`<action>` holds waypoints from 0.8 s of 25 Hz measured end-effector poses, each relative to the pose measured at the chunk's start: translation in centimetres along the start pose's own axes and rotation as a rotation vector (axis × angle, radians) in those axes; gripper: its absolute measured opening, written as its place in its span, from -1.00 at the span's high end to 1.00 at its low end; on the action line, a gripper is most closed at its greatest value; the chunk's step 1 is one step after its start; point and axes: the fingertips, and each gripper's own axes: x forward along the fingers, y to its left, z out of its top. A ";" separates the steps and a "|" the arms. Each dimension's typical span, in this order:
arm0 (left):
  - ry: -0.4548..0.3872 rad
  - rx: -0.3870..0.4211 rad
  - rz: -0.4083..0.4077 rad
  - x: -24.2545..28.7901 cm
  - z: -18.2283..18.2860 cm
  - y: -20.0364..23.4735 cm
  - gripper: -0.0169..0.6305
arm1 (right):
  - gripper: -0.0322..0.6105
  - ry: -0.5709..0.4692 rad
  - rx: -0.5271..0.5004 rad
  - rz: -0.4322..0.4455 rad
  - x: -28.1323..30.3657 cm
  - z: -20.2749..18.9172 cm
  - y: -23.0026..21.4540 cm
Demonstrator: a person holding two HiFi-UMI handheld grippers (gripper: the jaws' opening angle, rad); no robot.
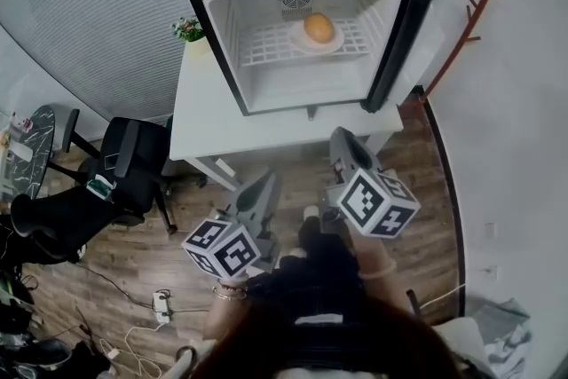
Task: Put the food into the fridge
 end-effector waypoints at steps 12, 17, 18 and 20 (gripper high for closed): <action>-0.005 0.087 0.022 -4.1 -2.0 -2.0 0.98 | 0.91 -0.016 -0.132 0.029 -5.2 -2.7 2.4; -0.002 0.120 0.028 -4.0 -2.6 -2.6 0.98 | 0.91 -0.039 -0.233 0.022 -6.5 -2.4 2.7; 0.003 0.119 0.026 -3.8 -2.7 -2.7 0.98 | 0.91 -0.048 -0.266 0.019 -6.8 -2.2 2.8; 0.009 0.119 0.029 -3.2 -2.9 -3.1 0.98 | 0.91 -0.061 -0.322 0.027 -7.1 -1.7 3.1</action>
